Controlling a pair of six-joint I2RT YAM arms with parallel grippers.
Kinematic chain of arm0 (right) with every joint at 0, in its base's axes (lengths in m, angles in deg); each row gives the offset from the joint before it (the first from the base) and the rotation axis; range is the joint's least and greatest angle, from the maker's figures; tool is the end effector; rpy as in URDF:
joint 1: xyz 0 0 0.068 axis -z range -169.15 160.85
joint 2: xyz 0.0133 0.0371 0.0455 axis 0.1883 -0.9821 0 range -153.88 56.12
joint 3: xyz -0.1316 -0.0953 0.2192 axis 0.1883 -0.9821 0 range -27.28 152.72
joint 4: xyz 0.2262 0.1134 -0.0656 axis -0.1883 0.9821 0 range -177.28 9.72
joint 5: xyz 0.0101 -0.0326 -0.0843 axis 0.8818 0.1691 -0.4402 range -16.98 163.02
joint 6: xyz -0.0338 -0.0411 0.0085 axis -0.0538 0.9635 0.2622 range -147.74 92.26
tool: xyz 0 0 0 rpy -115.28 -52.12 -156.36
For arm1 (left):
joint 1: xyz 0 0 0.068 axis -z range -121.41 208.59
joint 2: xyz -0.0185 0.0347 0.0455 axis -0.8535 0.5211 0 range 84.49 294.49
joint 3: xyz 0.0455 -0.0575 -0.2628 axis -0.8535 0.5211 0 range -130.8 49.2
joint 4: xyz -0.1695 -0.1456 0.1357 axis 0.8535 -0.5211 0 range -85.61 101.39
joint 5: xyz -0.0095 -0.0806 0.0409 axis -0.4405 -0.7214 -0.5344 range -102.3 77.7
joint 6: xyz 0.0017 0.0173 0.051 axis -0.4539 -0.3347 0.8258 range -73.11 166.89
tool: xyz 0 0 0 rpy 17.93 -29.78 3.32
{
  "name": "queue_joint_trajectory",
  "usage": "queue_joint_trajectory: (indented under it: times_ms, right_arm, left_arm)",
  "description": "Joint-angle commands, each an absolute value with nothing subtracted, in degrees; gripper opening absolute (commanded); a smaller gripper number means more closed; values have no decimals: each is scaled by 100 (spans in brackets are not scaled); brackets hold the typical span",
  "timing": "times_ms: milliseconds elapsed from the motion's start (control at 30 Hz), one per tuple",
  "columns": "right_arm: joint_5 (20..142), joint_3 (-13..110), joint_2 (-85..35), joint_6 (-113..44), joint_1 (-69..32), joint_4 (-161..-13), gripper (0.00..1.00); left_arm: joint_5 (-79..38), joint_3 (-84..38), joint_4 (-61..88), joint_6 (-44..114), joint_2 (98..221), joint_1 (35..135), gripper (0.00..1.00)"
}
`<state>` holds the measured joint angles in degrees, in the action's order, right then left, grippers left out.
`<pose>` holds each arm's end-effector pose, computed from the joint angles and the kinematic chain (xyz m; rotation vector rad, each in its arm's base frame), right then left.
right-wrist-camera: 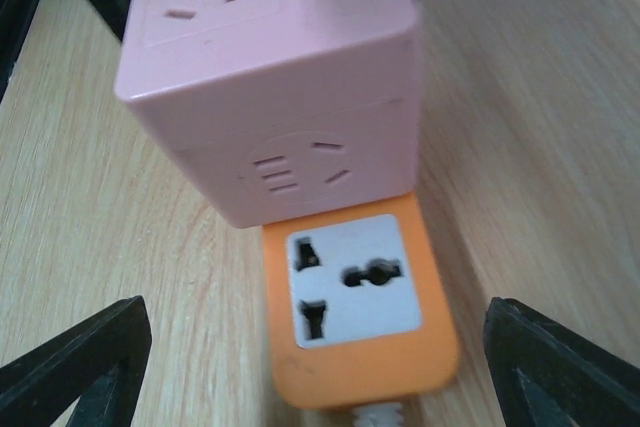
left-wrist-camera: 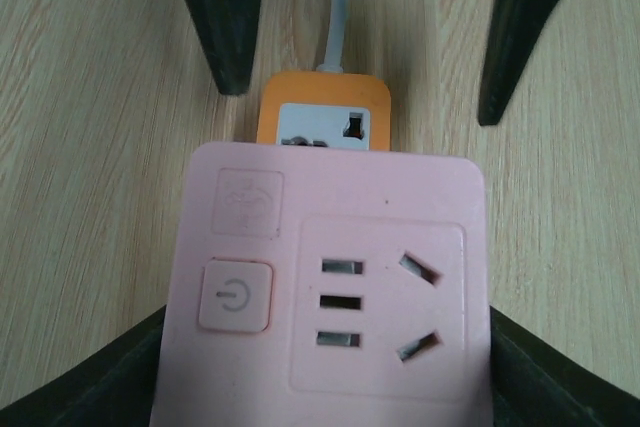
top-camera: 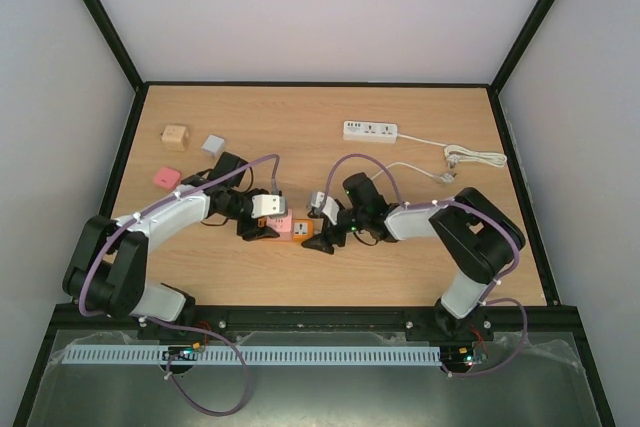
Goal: Pull the plug off the socket
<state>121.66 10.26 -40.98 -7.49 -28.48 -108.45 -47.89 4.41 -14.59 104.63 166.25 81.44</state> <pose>0.2190 0.2139 0.1342 -1.4733 1.6294 1.1285 0.2322 -0.1203 0.1838 1.7324 1.7503 -0.5748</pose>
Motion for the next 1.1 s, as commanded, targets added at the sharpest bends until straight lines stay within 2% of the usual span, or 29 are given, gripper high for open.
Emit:
queue_joint_trajectory:
  times_ms: [0,167,433,533,700,900,1067]
  right_arm:
    - [11816,942,-4241,-324,-3112,-11217,89]
    - [11703,1002,-4369,-124,-3124,-11390,86]
    - [11720,989,-4612,138,-3133,-11437,72]
    - [11680,953,-4643,234,-3178,-11431,69]
    - [11598,976,-4671,236,-3261,-11476,60]
    - [11535,979,-4762,204,-3459,-11550,56]
    - [11491,980,-4842,135,-3496,-11586,46]
  left_arm:
    - [-4990,479,-1366,10579,16557,8171,67]
    - [-5132,474,-1411,10666,16553,8176,60]
    - [-5298,444,-1717,11021,16557,8299,47]
    - [-5311,439,-1704,11015,16583,8320,44]
    - [-5351,443,-1616,10899,16573,8354,43]
    - [-5456,503,-1487,10760,16542,8371,42]
    - [-5449,511,-1436,10665,16534,8381,42]
